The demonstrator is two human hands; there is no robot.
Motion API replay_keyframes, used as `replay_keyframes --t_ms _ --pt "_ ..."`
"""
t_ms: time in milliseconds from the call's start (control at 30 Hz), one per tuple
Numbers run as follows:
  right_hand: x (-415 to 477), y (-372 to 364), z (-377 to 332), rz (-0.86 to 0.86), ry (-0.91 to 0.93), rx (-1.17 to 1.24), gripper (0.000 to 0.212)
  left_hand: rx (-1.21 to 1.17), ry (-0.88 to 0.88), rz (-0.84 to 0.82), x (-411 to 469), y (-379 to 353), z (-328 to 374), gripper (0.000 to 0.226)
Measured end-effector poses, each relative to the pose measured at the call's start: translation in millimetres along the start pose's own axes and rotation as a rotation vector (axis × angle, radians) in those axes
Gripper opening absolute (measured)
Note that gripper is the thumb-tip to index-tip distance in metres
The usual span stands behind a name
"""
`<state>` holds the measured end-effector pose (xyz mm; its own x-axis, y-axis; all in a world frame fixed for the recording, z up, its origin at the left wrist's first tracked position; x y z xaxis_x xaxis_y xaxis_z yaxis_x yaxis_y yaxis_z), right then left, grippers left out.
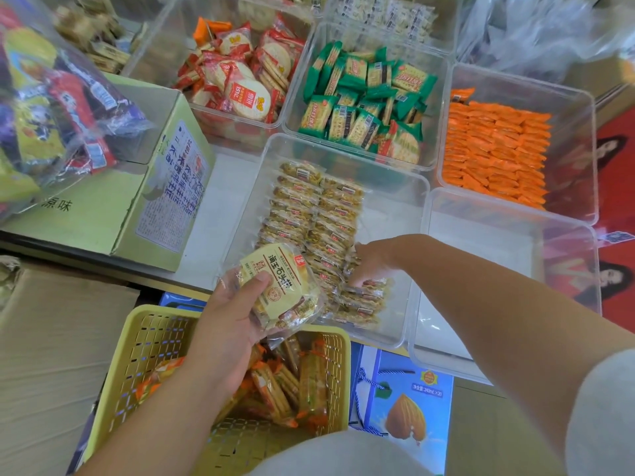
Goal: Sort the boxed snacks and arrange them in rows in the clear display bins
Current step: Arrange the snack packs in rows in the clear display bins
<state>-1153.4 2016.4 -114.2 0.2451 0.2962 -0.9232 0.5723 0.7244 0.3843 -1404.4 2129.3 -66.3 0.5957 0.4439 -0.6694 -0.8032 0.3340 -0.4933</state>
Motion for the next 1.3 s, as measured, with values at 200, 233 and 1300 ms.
replay_keyframes --t_ms 200,233,1300 --pt "-22.2 -8.0 -3.6 0.190 0.022 -0.085 0.076 -0.026 0.019 -0.027 -3.8 -4.9 5.3 0.053" --pt "-30.8 -8.8 -4.0 0.236 0.024 -0.109 0.072 -0.027 0.017 -0.030 -5.2 -6.1 6.3 0.056" --pt "-162.2 -58.5 6.0 1.401 0.255 0.353 0.036 0.113 0.060 0.059 -26.4 -27.3 7.9 0.021"
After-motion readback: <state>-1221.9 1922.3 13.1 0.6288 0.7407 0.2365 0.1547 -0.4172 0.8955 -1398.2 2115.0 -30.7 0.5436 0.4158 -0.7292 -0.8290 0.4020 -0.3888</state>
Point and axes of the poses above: each hand's wrist, its own x-axis towards the middle knuckle, its own y-axis out of the back of the hand, z = x × y, the point moved 2 cm from there along x, towards the middle knuckle, and after that the axes turned 11 degrees about -x, right-handed, at the moved point
